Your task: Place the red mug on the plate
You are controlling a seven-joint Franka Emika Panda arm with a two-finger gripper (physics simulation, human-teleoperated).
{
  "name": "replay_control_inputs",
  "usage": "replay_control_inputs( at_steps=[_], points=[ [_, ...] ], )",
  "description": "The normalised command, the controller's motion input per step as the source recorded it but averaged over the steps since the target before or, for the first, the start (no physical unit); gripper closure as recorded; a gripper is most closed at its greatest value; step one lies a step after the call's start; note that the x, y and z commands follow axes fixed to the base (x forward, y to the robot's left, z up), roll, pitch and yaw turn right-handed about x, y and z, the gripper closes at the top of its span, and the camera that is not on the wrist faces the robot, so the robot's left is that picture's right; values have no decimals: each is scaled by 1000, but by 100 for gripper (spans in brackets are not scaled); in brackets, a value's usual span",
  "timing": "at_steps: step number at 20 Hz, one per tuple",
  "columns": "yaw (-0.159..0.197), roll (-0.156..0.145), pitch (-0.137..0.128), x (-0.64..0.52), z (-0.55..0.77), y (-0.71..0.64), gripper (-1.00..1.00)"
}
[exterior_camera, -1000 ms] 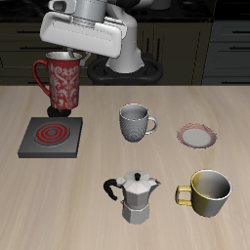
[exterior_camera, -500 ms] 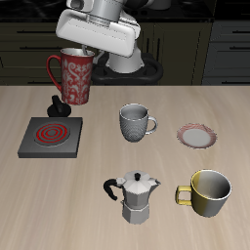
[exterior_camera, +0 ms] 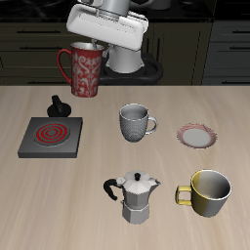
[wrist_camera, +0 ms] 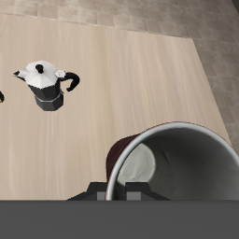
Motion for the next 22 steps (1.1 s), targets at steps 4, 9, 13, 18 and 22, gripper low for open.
replay_control_inputs(
  at_steps=[4,9,13,18,22],
  points=[
    [-1,124,28,-292,26,398,100],
    [-5,103,78,-220,-122,314,100],
    [25,30,63,-134,-24,153,100],
    [55,72,24,-273,-19,445,100],
    [43,9,-19,-228,62,427,100]
  ],
)
